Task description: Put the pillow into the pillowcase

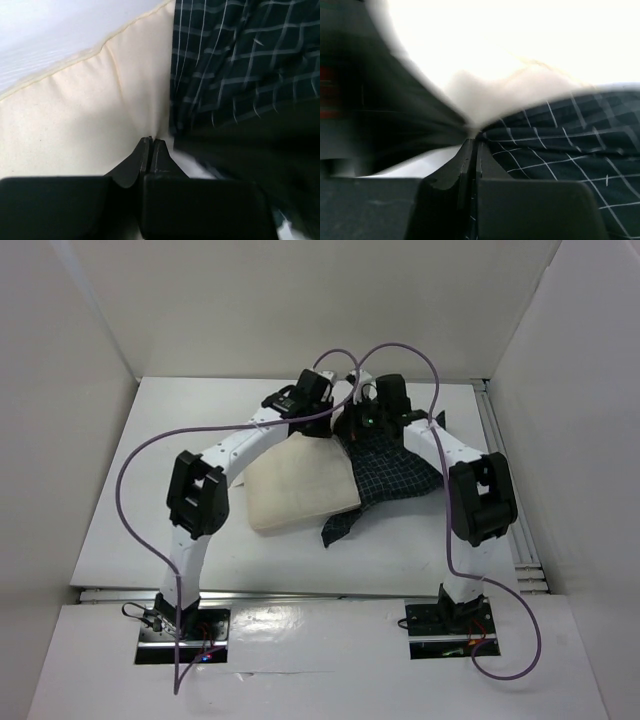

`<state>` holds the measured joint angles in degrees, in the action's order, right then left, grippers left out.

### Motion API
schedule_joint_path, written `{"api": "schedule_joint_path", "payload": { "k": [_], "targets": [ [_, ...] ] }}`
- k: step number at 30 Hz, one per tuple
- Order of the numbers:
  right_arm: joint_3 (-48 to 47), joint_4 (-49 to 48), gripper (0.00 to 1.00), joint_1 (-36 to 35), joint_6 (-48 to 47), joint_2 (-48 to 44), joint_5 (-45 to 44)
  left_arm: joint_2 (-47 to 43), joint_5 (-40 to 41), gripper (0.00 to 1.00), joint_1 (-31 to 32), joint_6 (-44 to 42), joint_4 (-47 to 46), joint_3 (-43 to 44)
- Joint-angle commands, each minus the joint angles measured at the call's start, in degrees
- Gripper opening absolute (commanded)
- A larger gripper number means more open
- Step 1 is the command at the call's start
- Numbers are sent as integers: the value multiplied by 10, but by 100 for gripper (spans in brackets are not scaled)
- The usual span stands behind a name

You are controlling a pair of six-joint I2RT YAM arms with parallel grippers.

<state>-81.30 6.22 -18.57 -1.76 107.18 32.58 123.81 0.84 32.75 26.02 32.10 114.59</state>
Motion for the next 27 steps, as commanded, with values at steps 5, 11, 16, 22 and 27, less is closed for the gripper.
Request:
{"api": "schedule_joint_path", "payload": {
  "k": [5, 11, 16, 22, 27],
  "targets": [
    [54, 21, 50, 31, 90, -100, -73, -189, 58, 0, 28, -29, -114, -61],
    [52, 46, 84, 31, 86, -216, -118, -206, 117, 0, 41, -62, -149, -106],
    [-37, 103, 88, 31, 78, -185, -233, -225, 151, 0, 78, -120, -204, -153],
    [-146, 118, 93, 31, 45, -69, -219, -224, 157, 0, 98, -135, -201, -176],
    [-285, 213, 89, 20, -15, 50, -234, -246, 183, 0, 118, -142, -237, -253]
  ]
}}
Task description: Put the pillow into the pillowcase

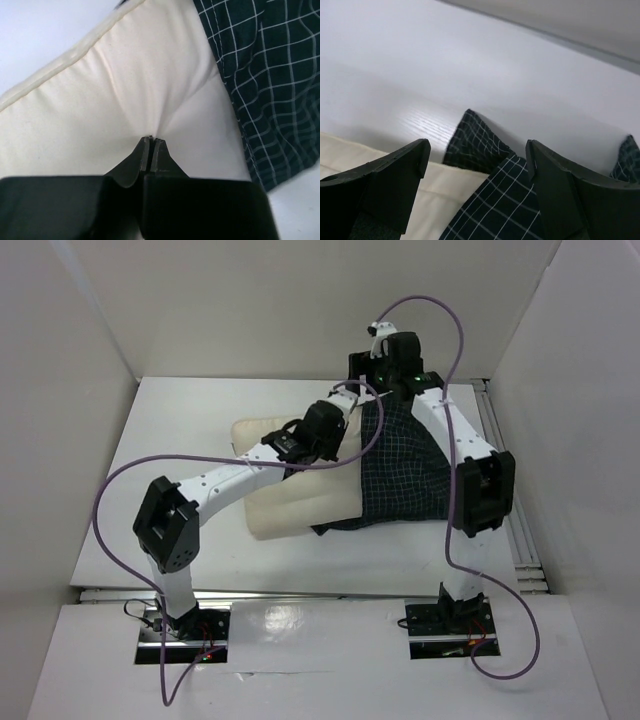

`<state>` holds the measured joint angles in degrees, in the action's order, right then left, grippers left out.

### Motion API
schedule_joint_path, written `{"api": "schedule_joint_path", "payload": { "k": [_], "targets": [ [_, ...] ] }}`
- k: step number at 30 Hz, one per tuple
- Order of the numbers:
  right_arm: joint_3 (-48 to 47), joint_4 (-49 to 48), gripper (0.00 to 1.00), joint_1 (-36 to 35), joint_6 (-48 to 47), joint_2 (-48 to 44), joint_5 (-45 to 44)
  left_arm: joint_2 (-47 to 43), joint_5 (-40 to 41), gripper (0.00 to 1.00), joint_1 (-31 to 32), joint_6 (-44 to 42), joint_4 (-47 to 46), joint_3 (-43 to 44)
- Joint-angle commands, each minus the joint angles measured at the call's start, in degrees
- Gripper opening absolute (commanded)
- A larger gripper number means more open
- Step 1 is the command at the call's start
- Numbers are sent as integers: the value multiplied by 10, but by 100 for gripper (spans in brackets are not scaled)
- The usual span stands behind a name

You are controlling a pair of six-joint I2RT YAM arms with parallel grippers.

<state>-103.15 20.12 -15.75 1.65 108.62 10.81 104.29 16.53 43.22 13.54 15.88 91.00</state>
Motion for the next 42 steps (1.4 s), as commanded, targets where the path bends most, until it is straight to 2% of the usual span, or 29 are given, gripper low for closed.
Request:
{"api": "schedule_joint_path", "payload": {
  "k": [1, 2, 5, 8, 12, 17, 20, 22, 24, 29, 31, 32, 33, 34, 36, 39, 42],
  "targets": [
    [-76, 97, 89, -15, -62, 45, -4, -51, 26, 0, 19, -17, -74, -26],
    [-71, 98, 89, -15, -94, 45, 4, -51, 44, 0, 19, -7, -74, -39],
    [-38, 98, 91, -15, -109, 13, 4, -57, 57, 0, 24, 1, -74, -58],
    [-32, 159, 93, 3, -118, 0, 64, -73, 83, 0, 37, 1, -81, -85],
    [-14, 186, 93, 10, -131, -5, 109, -92, 90, 0, 53, 7, -98, -115],
    [-60, 235, 93, 10, -152, 55, 126, -87, 109, 0, 58, 7, -93, -115],
    [-85, 242, 93, 10, -194, 97, 196, -87, 114, 0, 58, 7, -93, -109],
    [-85, 247, 87, 10, -256, 97, 235, -87, 114, 0, 63, 2, -93, -109],
    [-85, 259, 87, 10, -289, 97, 272, -87, 120, 0, 63, 2, -93, -109],
    [-79, 275, 87, 15, -321, 102, 233, -87, 128, 0, 63, -10, -99, -109],
    [-86, 299, 64, 22, -340, 114, 262, -81, 133, 0, 63, -10, -99, -109],
    [-93, 310, 46, 27, -346, 123, 274, -81, 141, 0, 63, -10, -99, -102],
    [-100, 325, 7, 27, -351, 123, 285, -81, 141, 0, 63, -10, -99, -102],
    [-100, 325, 0, 27, -351, 123, 302, -76, 147, 0, 63, -10, -99, -102],
    [-89, 299, 0, 27, -351, 114, 309, -76, 147, 0, 63, -15, -99, -97],
    [-43, 233, 0, 27, -303, 71, 302, -76, 147, 0, 63, -15, -99, -97],
    [38, 78, 0, 27, -206, -3, 280, -76, 147, 0, 63, -15, -105, -97]
  ]
}}
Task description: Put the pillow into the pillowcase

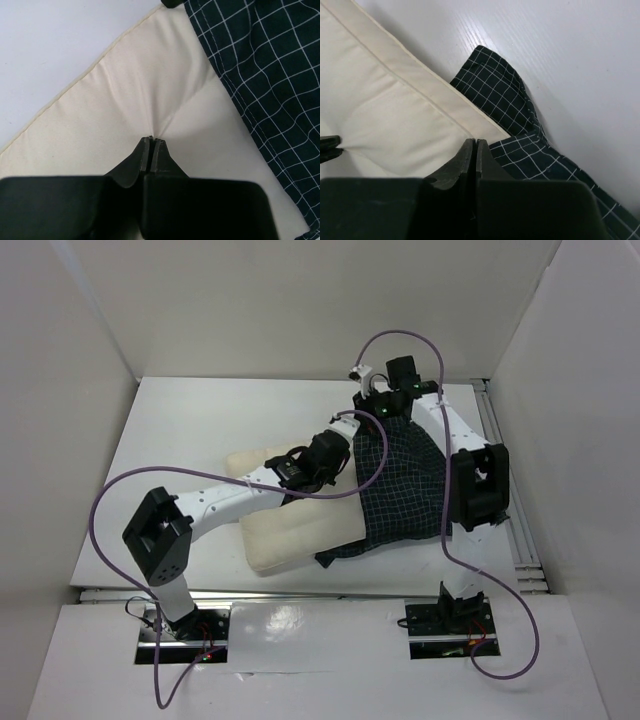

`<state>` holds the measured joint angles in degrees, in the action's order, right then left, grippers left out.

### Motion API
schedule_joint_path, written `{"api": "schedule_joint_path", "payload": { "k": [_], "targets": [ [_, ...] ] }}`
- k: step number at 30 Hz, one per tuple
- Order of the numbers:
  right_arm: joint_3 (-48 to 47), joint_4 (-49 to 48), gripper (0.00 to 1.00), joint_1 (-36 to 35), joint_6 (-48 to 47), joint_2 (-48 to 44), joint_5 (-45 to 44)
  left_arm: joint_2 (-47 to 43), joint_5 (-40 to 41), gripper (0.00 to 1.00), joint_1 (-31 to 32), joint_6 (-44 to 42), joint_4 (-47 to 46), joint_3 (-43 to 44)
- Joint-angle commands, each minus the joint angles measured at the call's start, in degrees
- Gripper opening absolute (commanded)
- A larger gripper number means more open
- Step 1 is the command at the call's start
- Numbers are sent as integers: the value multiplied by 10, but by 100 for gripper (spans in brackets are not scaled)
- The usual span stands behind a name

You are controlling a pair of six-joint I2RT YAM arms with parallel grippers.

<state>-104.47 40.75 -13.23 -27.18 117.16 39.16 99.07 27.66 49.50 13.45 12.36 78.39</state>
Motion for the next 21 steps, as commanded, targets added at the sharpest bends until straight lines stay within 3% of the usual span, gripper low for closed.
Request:
{"api": "schedule_joint_path", "payload": {
  "k": [1, 9, 18, 21],
  "targets": [
    [63, -160, 0, -3, 97, -104, -3, -19, 35, 0, 1, -14, -70, 29],
    [49, -212, 0, -55, 185, -106, 125, 24, 22, 0, 1, -44, -94, 121],
    [35, -242, 0, -102, 241, -85, 128, 19, 27, 0, -18, -47, -144, 149],
    [46, -267, 0, -102, 273, -80, 187, 14, 32, 0, -31, -47, -154, 163]
  ]
}}
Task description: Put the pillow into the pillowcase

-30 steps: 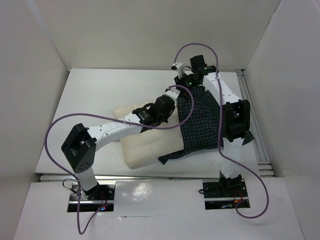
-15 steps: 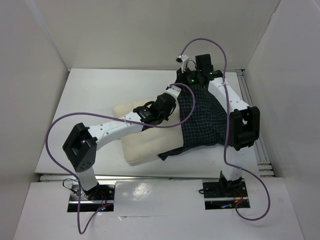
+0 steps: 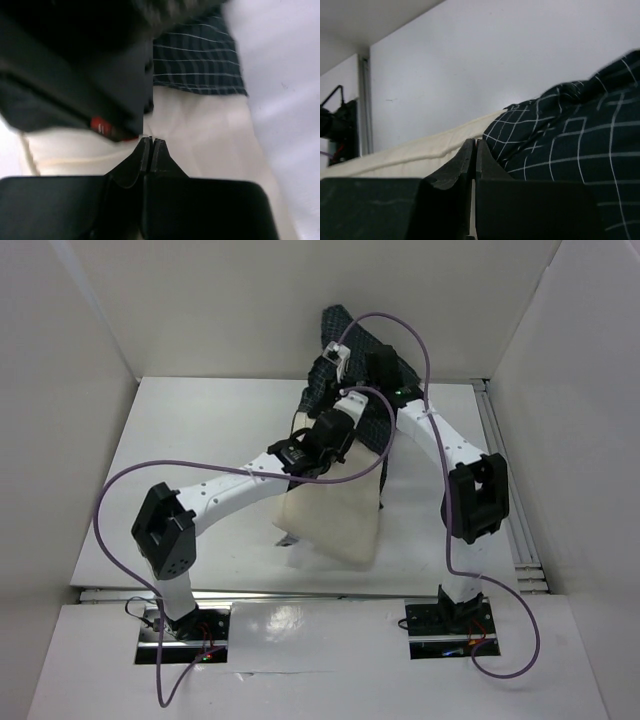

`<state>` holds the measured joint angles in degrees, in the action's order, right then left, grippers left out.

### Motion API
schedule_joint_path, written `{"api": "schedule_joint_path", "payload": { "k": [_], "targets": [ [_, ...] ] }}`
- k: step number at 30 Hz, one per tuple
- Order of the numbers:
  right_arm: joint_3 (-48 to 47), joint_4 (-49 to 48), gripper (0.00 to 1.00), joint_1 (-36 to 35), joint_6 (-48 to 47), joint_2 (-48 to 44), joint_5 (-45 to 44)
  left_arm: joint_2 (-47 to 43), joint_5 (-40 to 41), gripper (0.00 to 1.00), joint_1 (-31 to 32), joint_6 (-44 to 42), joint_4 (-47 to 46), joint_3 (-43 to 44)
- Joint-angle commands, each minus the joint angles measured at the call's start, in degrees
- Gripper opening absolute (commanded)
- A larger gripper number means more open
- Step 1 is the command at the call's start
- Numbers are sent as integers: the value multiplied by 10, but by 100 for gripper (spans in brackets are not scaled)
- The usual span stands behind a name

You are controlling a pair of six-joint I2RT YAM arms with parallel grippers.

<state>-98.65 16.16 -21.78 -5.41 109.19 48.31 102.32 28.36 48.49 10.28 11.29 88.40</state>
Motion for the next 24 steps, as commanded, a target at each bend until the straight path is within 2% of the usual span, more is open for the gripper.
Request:
{"api": "schedule_joint_path", "payload": {
  "k": [1, 3, 7, 11, 13, 15, 16, 18, 20, 21, 22, 23, 24],
  "targets": [
    [-12, -26, 0, -17, 77, 5, 120, -19, 25, 0, -29, -15, -149, 63],
    [-28, -8, 0, -17, 77, 5, 121, -19, 30, 0, -46, -15, -135, 69],
    [-48, 24, 0, -17, 77, 20, 66, -34, 22, 0, -64, 37, -130, 26],
    [-59, 55, 0, -17, 59, 52, 100, -40, 22, 0, -70, 76, -117, 5],
    [-59, 74, 7, -17, 53, 66, 105, -27, 32, 0, -75, 90, -96, 5],
    [-59, 97, 20, -23, 47, 73, 93, -27, 38, 0, -81, 113, -85, -6],
    [-59, 97, 33, -23, 41, 74, 86, -21, 38, 0, -86, 122, -85, -14],
    [-40, 102, 48, -23, 41, 74, 72, -16, 17, 0, -95, 148, -79, -32],
    [-35, 95, 59, -23, 46, 63, 44, -9, 4, 0, -109, 177, -43, -38],
    [-28, 95, 61, -23, 54, 63, 32, -1, 4, 0, -109, 192, -20, -29],
    [-28, 95, 64, -23, 54, 48, 7, -1, 4, 20, -115, 206, 25, -16],
    [-28, 95, 82, -23, 54, 43, -2, -1, -3, 33, -115, 213, 41, -16],
    [-28, 95, 85, -23, 54, 37, -8, -1, -3, 45, -120, 221, 54, -16]
  ]
}}
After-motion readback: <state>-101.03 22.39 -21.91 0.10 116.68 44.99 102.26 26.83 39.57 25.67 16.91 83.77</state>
